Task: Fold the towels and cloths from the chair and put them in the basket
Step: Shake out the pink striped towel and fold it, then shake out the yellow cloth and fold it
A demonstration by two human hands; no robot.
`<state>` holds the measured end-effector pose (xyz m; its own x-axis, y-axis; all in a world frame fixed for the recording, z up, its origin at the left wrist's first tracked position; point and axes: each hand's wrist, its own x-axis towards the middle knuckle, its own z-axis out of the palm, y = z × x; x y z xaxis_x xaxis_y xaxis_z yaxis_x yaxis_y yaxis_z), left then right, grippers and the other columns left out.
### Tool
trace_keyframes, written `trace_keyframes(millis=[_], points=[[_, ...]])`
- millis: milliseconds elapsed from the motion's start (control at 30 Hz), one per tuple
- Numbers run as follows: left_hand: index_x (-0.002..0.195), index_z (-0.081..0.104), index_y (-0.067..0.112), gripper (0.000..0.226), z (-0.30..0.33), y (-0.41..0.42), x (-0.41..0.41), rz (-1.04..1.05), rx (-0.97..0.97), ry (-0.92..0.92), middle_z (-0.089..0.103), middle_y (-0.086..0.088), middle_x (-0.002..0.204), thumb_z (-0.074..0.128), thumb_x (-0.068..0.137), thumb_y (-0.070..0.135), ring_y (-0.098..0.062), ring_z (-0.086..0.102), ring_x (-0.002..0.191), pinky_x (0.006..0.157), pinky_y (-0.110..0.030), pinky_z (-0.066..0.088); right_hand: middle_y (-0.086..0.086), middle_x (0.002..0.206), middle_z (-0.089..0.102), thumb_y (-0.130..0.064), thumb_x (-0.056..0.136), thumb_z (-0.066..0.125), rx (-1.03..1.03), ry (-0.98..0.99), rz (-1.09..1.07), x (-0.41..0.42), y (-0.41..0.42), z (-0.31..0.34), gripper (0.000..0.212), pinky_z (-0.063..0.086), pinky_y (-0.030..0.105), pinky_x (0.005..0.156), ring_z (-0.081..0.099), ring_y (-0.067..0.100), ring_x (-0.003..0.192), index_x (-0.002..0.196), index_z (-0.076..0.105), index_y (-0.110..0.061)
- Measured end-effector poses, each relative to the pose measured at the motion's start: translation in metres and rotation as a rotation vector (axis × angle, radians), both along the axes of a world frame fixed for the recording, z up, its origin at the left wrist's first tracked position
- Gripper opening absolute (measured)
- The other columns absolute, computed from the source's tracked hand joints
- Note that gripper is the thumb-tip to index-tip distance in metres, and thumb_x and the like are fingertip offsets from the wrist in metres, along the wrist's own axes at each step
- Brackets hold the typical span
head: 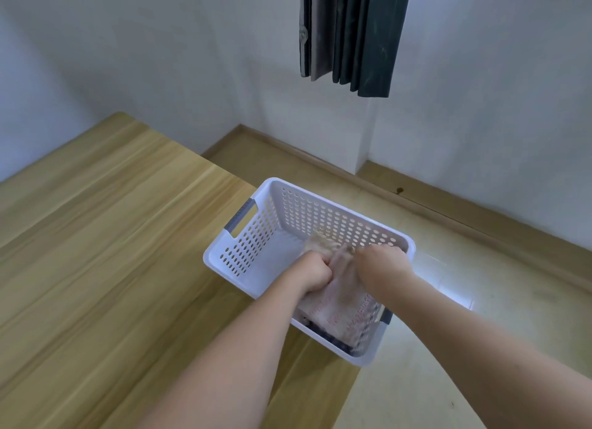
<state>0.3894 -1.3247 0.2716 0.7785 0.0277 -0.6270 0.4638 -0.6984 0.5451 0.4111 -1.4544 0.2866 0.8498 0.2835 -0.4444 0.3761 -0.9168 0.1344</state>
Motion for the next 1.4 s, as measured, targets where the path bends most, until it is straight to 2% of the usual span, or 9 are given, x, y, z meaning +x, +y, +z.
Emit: trace_keyframes(millis=[33,100,133,267,433,533,633,1000,1400], points=[[0.087,0.06,-0.005,0.014,0.002,0.002,-0.002,-0.007,0.035,-0.022,0.061,-0.02,0.082,0.052,0.087,0.006,-0.025,0.055,0.069,0.046,-0.025,0.027,0.005,0.112,0.065,-0.002,0.085,0.047,0.023,0.004,-0.009,-0.001,0.001,0.006,0.03,0.042,0.03,0.07,0.063,0.026,0.102,0.109,0.06,-0.013],[0.071,0.052,0.01,0.016,0.013,0.008,-0.011,-0.011,0.114,-0.092,0.055,-0.014,0.073,0.051,0.087,0.01,-0.023,0.05,0.066,0.049,-0.028,0.028,0.006,0.109,0.065,-0.001,0.083,0.046,0.082,-0.012,-0.018,-0.008,0.002,0.022,0.023,0.04,0.029,0.07,0.063,0.026,0.099,0.099,0.058,-0.013],[0.073,0.05,0.013,0.016,0.019,0.01,-0.016,-0.011,0.143,-0.141,0.052,-0.008,0.074,0.049,0.089,0.013,-0.021,0.049,0.067,0.052,-0.028,0.03,0.007,0.107,0.064,-0.001,0.083,0.046,0.127,-0.028,-0.035,-0.011,0.003,0.03,0.019,0.039,0.029,0.07,0.062,0.027,0.098,0.094,0.055,-0.013],[0.116,0.051,0.011,0.025,0.046,0.025,-0.057,-0.005,0.267,-0.378,0.058,-0.006,0.113,0.041,0.097,0.024,-0.025,0.055,0.102,0.077,-0.034,0.043,0.008,0.111,0.058,-0.005,0.084,0.043,0.345,-0.061,-0.151,-0.041,0.015,0.059,0.018,0.041,0.031,0.07,0.058,0.029,0.1,0.1,0.05,-0.011],[0.132,0.045,0.011,0.036,0.07,0.062,-0.112,-0.077,0.468,-0.632,0.05,-0.005,0.135,0.042,0.098,0.024,-0.026,0.044,0.125,0.105,-0.034,0.033,0.009,0.119,0.055,-0.01,0.087,0.044,0.476,-0.13,-0.142,-0.091,0.047,0.094,0.027,0.036,0.031,0.072,0.055,0.029,0.107,0.114,0.05,-0.009],[0.137,0.041,0.013,0.04,0.086,0.088,-0.152,-0.053,0.525,-0.68,0.044,-0.002,0.143,0.041,0.099,0.026,-0.022,0.037,0.132,0.107,-0.032,0.027,0.01,0.124,0.053,-0.009,0.085,0.043,0.516,-0.128,-0.133,-0.125,0.07,0.109,0.037,0.041,0.035,0.08,0.053,0.03,0.108,0.122,0.047,-0.01],[0.138,0.042,0.012,0.042,0.103,0.124,-0.197,-0.056,0.576,-0.758,0.044,-0.003,0.143,0.043,0.099,0.028,-0.024,0.04,0.129,0.108,-0.034,0.027,0.008,0.129,0.051,-0.011,0.087,0.044,0.509,-0.167,-0.114,-0.168,0.102,0.128,0.042,0.034,0.034,0.079,0.051,0.03,0.114,0.129,0.045,-0.011],[0.142,0.037,0.012,0.047,0.148,0.274,-0.364,-0.063,0.668,-0.818,0.041,-0.006,0.146,0.042,0.099,0.031,-0.024,0.035,0.134,0.112,-0.033,0.023,0.011,0.125,0.053,-0.014,0.087,0.049,0.712,-0.176,-0.068,-0.337,0.242,0.168,0.047,0.04,0.036,0.094,0.05,0.03,0.116,0.133,0.044,-0.008],[0.141,0.038,0.01,0.046,0.168,0.394,-0.461,0.051,0.716,-0.818,0.042,-0.006,0.145,0.042,0.1,0.03,-0.023,0.035,0.135,0.114,-0.034,0.022,0.008,0.143,0.042,-0.02,0.092,0.047,0.697,-0.111,0.034,-0.409,0.364,0.19,0.053,0.04,0.037,0.1,0.045,0.028,0.126,0.143,0.034,-0.01]])
